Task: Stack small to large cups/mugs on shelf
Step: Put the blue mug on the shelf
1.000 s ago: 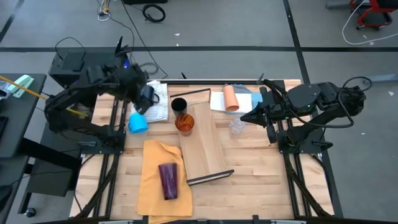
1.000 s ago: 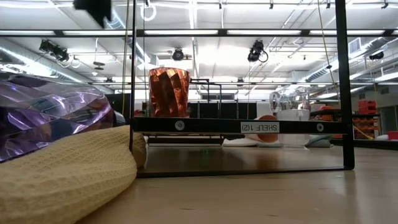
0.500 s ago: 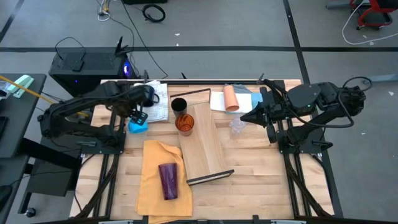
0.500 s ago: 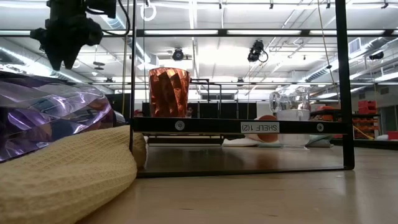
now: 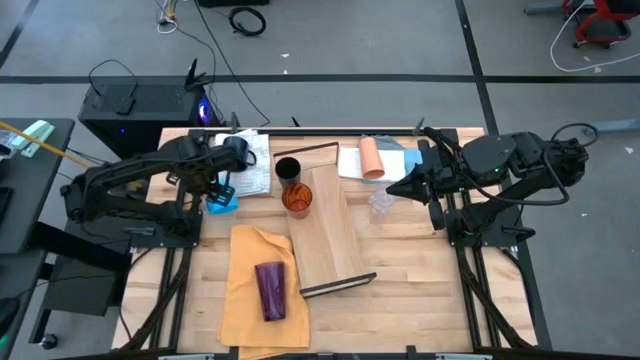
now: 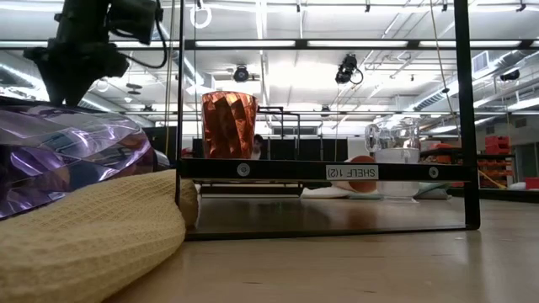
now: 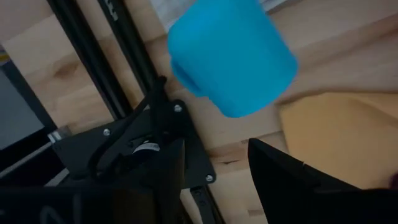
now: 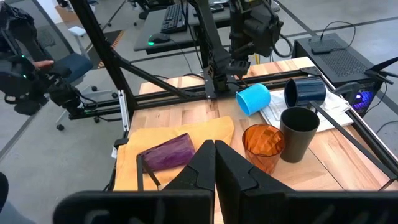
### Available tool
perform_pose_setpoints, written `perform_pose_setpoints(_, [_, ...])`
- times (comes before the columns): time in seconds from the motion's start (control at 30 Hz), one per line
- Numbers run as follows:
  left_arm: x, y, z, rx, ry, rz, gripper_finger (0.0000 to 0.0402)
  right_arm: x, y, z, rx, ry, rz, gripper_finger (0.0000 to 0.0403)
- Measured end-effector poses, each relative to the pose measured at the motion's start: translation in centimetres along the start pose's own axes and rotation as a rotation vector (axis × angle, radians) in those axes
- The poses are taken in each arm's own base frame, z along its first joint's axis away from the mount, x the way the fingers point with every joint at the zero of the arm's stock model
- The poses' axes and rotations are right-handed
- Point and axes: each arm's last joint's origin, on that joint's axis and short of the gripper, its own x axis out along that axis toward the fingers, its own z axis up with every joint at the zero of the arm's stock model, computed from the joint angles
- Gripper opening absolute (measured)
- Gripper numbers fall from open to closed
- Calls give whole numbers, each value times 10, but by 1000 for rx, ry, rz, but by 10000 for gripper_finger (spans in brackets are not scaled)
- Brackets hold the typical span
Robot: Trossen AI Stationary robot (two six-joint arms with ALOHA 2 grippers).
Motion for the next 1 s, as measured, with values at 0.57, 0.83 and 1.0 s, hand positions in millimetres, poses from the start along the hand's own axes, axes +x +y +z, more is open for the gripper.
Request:
perform_pose_setpoints(0.57, [16, -14, 9, 20, -75, -120, 229, 0, 0, 0, 9, 0, 0, 9])
perform_pose_setpoints(0.83, [15, -27, -2, 313, -122, -105, 291, 0, 0, 0, 18, 0, 0, 9])
perform_pose_setpoints(1.0, [14, -33, -11, 411, -154, -65, 312, 0, 0, 0, 18, 0, 0, 9])
